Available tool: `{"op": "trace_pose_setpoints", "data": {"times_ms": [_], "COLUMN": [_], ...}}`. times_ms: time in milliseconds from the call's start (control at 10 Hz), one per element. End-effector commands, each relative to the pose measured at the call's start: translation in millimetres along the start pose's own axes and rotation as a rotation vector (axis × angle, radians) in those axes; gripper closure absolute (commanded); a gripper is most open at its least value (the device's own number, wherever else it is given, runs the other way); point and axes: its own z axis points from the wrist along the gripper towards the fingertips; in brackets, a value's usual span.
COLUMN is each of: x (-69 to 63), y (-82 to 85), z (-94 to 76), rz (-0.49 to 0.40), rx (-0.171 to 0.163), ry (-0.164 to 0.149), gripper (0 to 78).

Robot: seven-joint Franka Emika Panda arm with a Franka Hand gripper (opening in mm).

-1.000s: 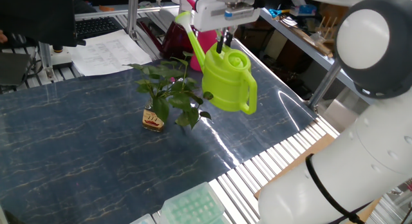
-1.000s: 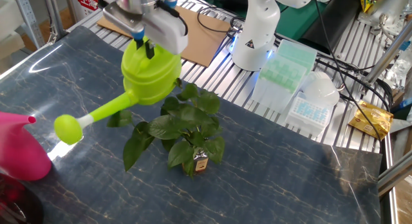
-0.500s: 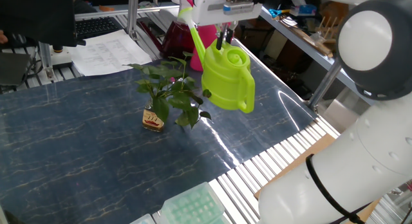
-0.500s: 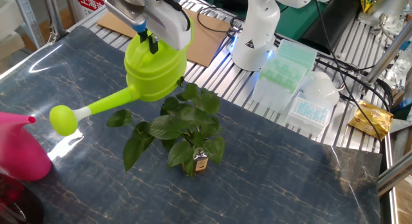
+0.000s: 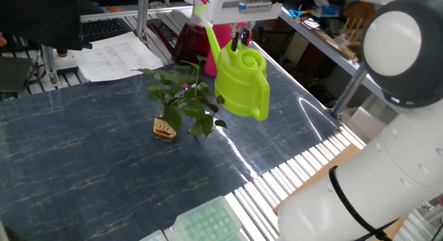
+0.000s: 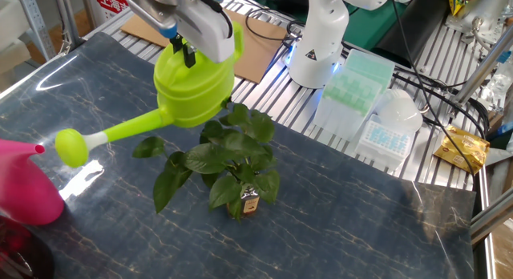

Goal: Water the plant

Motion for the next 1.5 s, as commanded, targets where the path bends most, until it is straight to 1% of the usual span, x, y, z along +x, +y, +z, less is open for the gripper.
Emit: {"op": "trace_pose_setpoints", "data": {"times_ms": [100, 200, 500, 600, 900, 1000, 1200, 1400, 1500], "x": [-0.3, -0.3, -0.3, -0.3, -0.3, -0.3, 5.2, 11.7, 14.9], "y": [-0.4, -0.4, -0.4, -0.4, -0.4, -0.4, -4.1, -7.3, -7.8], "z": [-2.0, -2.0, -2.0, -2.0, -2.0, -2.0, -7.3, -17.4, -20.6], "rz": [0.003, 0.006, 0.032, 0.037, 0.039, 0.054, 0.052, 0.059, 0.068], "rx": [-0.003, -0.005, -0.016, -0.019, -0.023, -0.046, -0.043, -0.036, -0.034], "ry": [-0.026, -0.035, -0.081, -0.09, -0.081, -0.075, -0.066, -0.051, -0.048], "gripper": [76.4, 76.4, 76.4, 76.4, 76.4, 76.4, 76.4, 76.4, 76.4]}}
